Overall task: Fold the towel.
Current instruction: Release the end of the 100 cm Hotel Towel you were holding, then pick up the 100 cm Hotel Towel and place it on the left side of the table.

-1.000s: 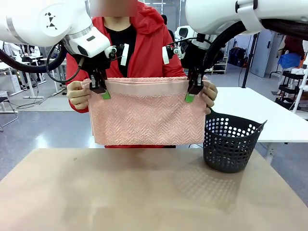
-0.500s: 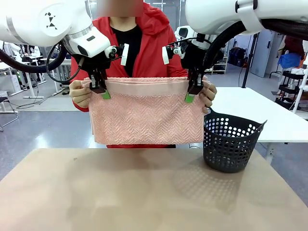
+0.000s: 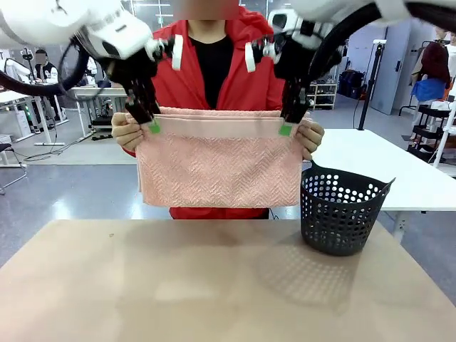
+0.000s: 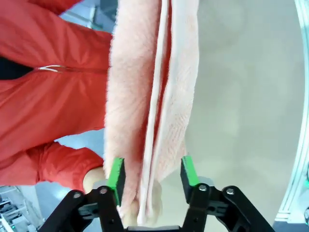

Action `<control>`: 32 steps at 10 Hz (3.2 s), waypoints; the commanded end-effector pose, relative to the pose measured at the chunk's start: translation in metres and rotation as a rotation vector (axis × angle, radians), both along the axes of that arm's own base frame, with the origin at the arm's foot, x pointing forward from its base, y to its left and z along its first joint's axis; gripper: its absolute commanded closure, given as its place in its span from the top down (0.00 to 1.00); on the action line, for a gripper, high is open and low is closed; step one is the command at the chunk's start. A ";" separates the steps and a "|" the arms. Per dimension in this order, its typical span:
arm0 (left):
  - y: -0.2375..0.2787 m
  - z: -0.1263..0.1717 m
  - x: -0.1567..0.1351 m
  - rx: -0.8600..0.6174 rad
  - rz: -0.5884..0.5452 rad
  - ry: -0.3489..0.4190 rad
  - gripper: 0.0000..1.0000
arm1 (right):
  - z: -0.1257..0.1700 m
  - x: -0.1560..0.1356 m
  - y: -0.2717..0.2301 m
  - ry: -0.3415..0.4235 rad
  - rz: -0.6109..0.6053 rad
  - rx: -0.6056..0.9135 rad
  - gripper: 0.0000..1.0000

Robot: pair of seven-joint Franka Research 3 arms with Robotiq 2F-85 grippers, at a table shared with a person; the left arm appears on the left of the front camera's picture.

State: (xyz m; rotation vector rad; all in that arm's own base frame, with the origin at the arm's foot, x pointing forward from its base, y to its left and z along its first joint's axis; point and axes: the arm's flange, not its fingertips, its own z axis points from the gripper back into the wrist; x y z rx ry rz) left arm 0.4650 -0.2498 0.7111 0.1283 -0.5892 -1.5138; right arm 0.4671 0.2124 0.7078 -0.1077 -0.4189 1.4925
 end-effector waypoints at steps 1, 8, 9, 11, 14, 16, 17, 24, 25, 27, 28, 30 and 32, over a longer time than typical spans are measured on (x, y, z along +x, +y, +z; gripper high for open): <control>0.026 0.036 -0.010 -0.097 0.031 0.019 1.00 | 0.026 -0.016 -0.013 -0.012 -0.087 0.068 0.75; 0.175 0.081 -0.111 -0.334 0.827 0.015 1.00 | 0.069 -0.105 -0.153 -0.025 -0.835 0.497 1.00; 0.178 0.083 -0.113 -0.365 0.883 0.031 1.00 | 0.069 -0.107 -0.164 -0.017 -0.903 0.524 1.00; 0.194 0.094 -0.112 -0.349 0.825 0.045 1.00 | 0.062 -0.097 -0.160 0.114 -0.807 0.455 1.00; 0.194 0.094 -0.112 -0.349 0.825 0.045 1.00 | 0.081 -0.107 -0.176 0.022 -0.864 0.525 1.00; 0.194 0.094 -0.112 -0.349 0.825 0.045 1.00 | 0.081 -0.107 -0.176 0.022 -0.864 0.525 1.00; 0.194 0.094 -0.112 -0.349 0.825 0.045 1.00 | 0.081 -0.107 -0.176 0.022 -0.864 0.525 1.00; 0.194 0.094 -0.112 -0.349 0.825 0.045 1.00 | 0.081 -0.107 -0.176 0.022 -0.864 0.525 1.00; 0.194 0.094 -0.112 -0.349 0.825 0.045 1.00 | 0.081 -0.107 -0.176 0.022 -0.864 0.525 1.00; 0.194 0.094 -0.112 -0.349 0.825 0.045 1.00 | 0.081 -0.107 -0.176 0.022 -0.864 0.525 1.00; 0.194 0.094 -0.112 -0.349 0.825 0.045 1.00 | 0.081 -0.107 -0.176 0.022 -0.864 0.525 1.00; 0.194 0.094 -0.112 -0.349 0.825 0.045 1.00 | 0.081 -0.107 -0.176 0.022 -0.864 0.525 1.00; 0.194 0.094 -0.112 -0.349 0.825 0.045 1.00 | 0.081 -0.107 -0.176 0.022 -0.864 0.525 1.00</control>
